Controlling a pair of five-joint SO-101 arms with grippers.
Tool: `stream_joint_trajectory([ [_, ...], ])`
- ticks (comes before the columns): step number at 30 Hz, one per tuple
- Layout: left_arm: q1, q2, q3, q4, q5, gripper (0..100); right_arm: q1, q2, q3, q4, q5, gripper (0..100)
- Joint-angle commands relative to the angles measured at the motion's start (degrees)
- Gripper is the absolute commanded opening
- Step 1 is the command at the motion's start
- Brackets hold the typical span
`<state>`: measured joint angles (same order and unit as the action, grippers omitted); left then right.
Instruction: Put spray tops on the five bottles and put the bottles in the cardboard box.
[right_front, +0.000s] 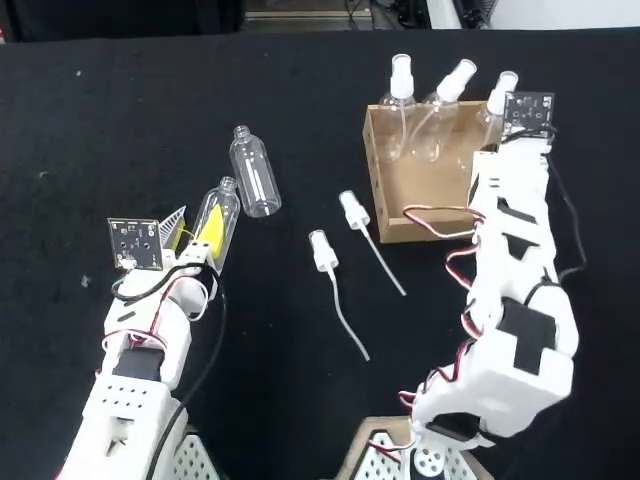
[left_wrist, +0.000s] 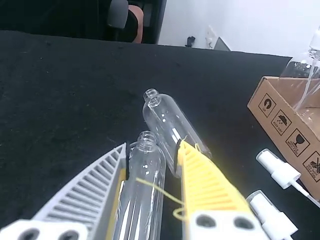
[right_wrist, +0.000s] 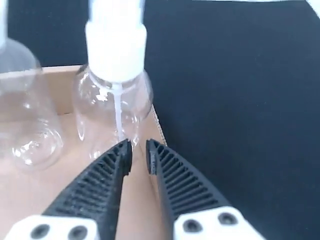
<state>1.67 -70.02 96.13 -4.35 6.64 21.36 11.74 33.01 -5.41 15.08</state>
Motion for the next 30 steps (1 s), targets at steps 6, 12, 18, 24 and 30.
stream_joint_trajectory([
  [6,-0.57,-0.88,-0.57,-1.32,-0.62,16,-0.53,3.3,-6.46,-1.49,-0.7,2.5],
  [12,-0.57,-0.88,-0.57,-1.32,-0.62,16,-0.88,3.56,-7.69,-1.49,-0.7,2.5],
  [18,-0.57,-0.88,-0.57,-1.32,-0.62,16,-0.97,3.74,-8.84,-1.67,-0.7,2.5],
  [24,-0.48,-0.88,-0.57,-1.32,-0.62,16,-0.97,3.82,-8.84,-1.67,-0.7,2.5],
  [30,-0.57,-0.88,-0.57,-1.32,-0.62,16,-1.05,3.74,-9.19,-1.76,-0.7,2.5],
])
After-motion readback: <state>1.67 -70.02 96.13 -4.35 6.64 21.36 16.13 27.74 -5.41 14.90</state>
